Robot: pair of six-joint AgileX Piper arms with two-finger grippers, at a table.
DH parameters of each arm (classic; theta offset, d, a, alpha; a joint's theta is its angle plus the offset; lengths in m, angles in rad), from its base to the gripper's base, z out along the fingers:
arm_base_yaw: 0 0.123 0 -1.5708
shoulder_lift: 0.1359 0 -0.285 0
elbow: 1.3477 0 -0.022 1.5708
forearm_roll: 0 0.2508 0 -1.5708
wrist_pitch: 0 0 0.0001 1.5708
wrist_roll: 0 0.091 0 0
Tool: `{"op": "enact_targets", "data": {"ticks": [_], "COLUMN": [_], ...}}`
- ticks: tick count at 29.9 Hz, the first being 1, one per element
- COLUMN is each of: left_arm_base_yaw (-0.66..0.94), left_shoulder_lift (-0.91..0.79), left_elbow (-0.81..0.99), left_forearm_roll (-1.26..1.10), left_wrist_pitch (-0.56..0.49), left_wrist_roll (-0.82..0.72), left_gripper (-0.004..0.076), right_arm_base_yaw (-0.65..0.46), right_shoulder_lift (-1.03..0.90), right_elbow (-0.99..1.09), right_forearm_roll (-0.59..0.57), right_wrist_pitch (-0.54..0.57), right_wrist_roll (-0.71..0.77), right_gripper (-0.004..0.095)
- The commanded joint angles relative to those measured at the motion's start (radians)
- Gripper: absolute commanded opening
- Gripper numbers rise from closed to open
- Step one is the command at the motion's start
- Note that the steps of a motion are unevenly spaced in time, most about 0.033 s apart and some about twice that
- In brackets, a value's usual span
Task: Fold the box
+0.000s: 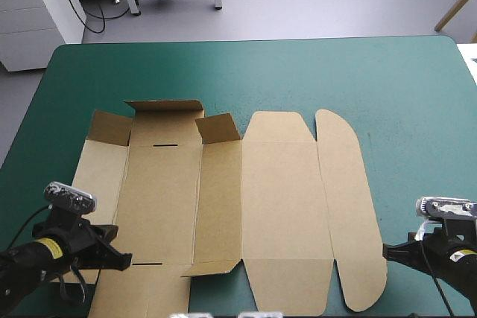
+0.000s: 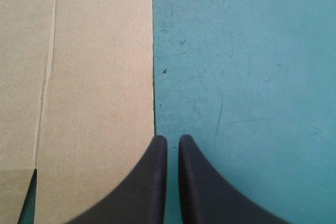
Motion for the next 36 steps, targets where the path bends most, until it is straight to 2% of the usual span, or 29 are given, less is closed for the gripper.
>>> {"op": "enact_targets", "data": {"ticks": [1, 10, 15, 21, 25, 30, 33, 36], "left_arm_base_yaw": [-0.001, 0.029, 0.233, 0.589, 0.799, 0.965, 1.013, 1.027], "left_shoulder_lift": [0.085, 0.4, 0.552, 0.628, 0.638, 0.638, 0.638, 0.636], "left_elbow": [-0.096, -0.317, -0.452, -0.521, -0.521, -0.521, -0.521, -0.521], "left_forearm_roll": [0.035, 0.095, 0.0, -0.26, -0.429, -0.519, -0.461, -0.409], "left_wrist_pitch": [-0.11, -0.186, -0.199, -0.175, -0.09, 0.109, 0.199, 0.206], "left_wrist_roll": [-0.022, -0.045, -0.023, 0.137, 0.277, 0.537, 0.543, 0.529], "left_gripper": [-0.0009, -0.0008, -0.0008, -0.0009, -0.0009, -0.0009, -0.0009, -0.0009], "right_arm_base_yaw": [0.016, 0.075, 0.095, 0.117, 0.131, 0.155, 0.17, 0.185], "right_shoulder_lift": [0.002, 0.002, 0.002, 0.002, 0.002, 0.002, 0.002, 0.002], "right_elbow": [-0.023, -0.023, -0.021, -0.021, -0.021, -0.021, -0.021, -0.021], "right_forearm_roll": [0.025, 0.017, 0.015, 0.014, 0.01, 0.005, -0.002, -0.013], "right_wrist_pitch": [-0.045, -0.045, -0.049, -0.066, -0.077, -0.09, -0.101, -0.106], "right_wrist_roll": [-0.01, -0.01, -0.01, -0.01, -0.01, -0.01, -0.01, -0.01], "right_gripper": [0.0062, 0.0062, 0.0062, 0.0062, 0.0062, 0.0062, 0.0062, 0.0062]}}
